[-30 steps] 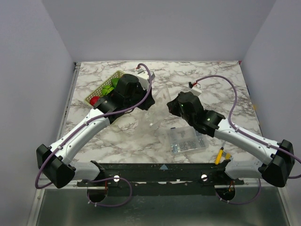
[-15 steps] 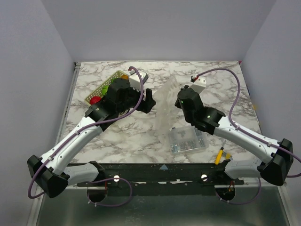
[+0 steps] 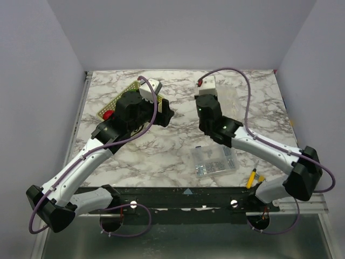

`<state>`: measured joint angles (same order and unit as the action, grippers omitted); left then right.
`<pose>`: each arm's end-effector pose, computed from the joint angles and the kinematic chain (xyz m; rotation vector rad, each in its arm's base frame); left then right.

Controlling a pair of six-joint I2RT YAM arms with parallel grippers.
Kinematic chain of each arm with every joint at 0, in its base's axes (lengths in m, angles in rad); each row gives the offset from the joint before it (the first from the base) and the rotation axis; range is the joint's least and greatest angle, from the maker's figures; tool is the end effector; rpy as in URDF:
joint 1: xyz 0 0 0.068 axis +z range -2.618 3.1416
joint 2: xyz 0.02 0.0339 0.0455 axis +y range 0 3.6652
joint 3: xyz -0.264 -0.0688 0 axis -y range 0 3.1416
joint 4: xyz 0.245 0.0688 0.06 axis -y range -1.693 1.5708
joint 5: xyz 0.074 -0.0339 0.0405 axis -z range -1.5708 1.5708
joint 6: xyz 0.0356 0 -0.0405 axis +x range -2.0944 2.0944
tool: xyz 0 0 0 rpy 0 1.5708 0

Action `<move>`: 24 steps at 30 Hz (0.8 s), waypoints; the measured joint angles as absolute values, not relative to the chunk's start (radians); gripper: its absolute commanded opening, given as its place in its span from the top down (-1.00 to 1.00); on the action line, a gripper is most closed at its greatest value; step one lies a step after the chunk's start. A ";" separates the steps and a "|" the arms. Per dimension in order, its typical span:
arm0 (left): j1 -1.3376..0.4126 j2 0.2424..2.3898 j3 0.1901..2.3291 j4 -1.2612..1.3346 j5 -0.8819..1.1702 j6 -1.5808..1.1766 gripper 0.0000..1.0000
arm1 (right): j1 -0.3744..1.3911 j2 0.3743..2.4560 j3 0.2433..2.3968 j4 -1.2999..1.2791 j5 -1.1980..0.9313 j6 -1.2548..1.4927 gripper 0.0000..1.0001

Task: Place the food in the zip-top bag and seal the zipper
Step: Open the zipper of the food storage bag, then pick up the fake vegetable from the bin.

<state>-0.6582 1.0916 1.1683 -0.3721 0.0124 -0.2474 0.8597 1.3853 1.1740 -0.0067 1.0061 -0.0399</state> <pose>0.1918 -0.1489 0.3945 0.3993 1.8734 -0.6316 0.2279 0.2185 0.3601 -0.0574 1.6939 -0.2865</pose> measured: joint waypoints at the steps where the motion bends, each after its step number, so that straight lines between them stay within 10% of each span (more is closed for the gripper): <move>1: -0.655 1.092 1.168 -0.371 0.011 -0.249 -0.54 | 0.858 1.420 1.163 0.018 0.976 -0.055 0.99; 24: -0.336 1.174 1.105 -0.403 0.084 -0.385 -0.59 | 0.646 1.725 1.161 0.110 0.447 0.034 0.99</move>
